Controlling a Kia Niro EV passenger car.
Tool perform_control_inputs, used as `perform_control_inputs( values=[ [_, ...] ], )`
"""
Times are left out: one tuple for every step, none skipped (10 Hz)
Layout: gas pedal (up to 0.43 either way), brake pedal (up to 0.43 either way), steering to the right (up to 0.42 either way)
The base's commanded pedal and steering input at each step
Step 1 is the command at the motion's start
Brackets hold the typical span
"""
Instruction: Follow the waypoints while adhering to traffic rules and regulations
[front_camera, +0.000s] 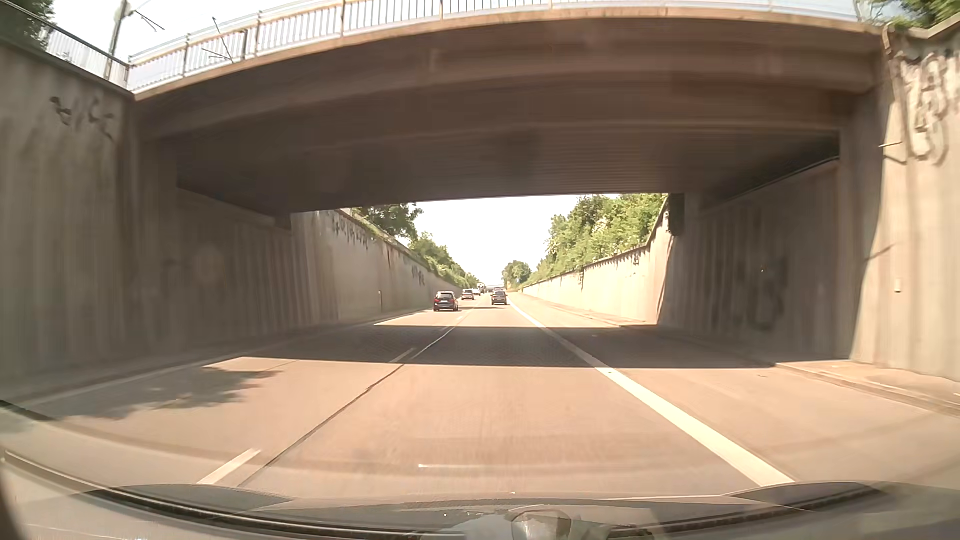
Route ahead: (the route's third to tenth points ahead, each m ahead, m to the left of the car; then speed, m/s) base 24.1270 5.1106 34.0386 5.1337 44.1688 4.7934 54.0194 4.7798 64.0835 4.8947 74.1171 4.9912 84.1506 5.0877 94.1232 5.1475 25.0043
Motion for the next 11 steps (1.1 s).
perform_control_inputs(
  values=[
    [0.189, 0.000, -0.001],
    [0.177, 0.000, -0.001],
    [0.169, 0.000, -0.001],
    [0.150, 0.000, -0.001],
    [0.138, 0.000, -0.001],
    [0.138, 0.000, -0.001],
    [0.138, 0.000, -0.001],
    [0.138, 0.000, -0.001],
    [0.138, 0.000, -0.001],
    [0.138, 0.000, -0.001],
    [0.138, 0.000, -0.001]
  ],
)
